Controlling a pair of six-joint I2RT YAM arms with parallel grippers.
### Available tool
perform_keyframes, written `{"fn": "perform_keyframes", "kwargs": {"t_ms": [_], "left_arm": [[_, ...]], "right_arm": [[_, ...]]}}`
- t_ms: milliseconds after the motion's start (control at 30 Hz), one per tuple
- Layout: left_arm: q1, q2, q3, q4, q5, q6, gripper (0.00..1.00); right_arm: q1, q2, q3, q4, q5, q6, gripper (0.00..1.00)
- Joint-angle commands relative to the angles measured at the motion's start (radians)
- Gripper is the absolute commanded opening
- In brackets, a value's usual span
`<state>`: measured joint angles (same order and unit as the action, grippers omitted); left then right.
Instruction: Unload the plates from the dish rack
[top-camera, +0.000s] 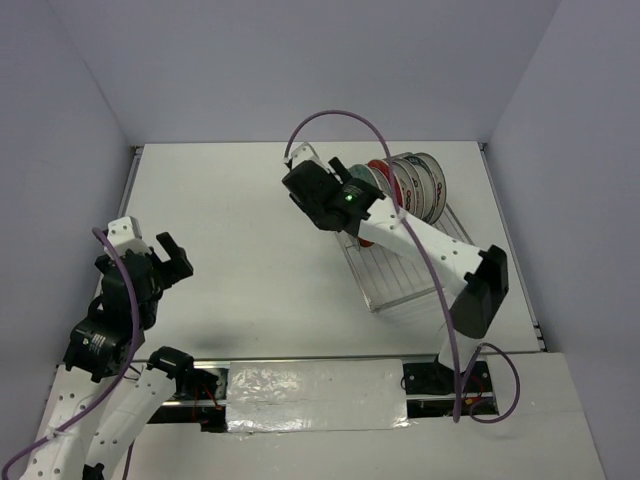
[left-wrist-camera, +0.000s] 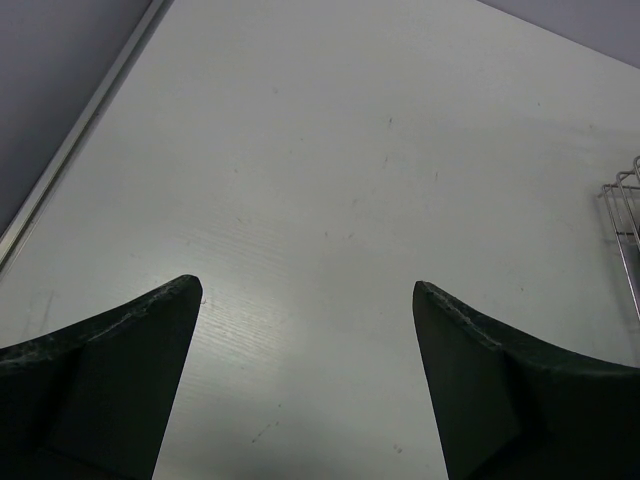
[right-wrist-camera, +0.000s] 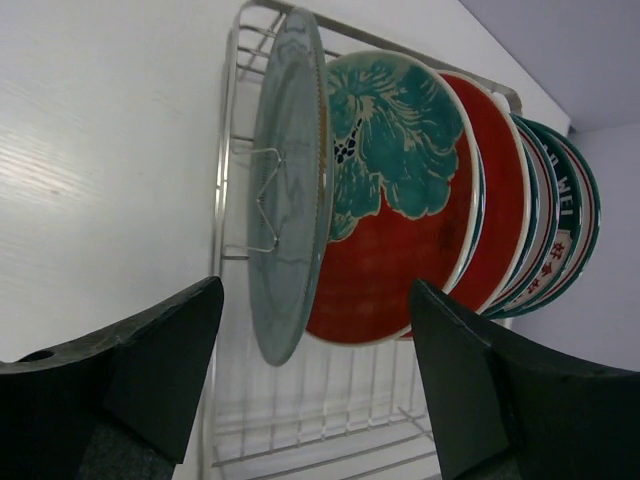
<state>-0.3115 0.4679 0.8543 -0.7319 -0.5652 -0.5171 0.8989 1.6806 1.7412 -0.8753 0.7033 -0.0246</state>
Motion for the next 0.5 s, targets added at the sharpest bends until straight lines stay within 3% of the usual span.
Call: {"fn": "perform_keyframes", "kwargs": {"t_ms": [0, 467], "left_arm": [[-0.001, 0.014, 0.000, 0.048, 0.019, 0.032, 1.00], [-0.006, 0.020, -0.001, 0.055, 0.037, 0.042, 1.00]], "right_arm": [[-0.005, 0.051, 0.032, 0.042, 0.122, -0.093, 0.81], [-0.060, 0.206, 0.004, 0.122, 0.134, -0.121, 0.44]]}}
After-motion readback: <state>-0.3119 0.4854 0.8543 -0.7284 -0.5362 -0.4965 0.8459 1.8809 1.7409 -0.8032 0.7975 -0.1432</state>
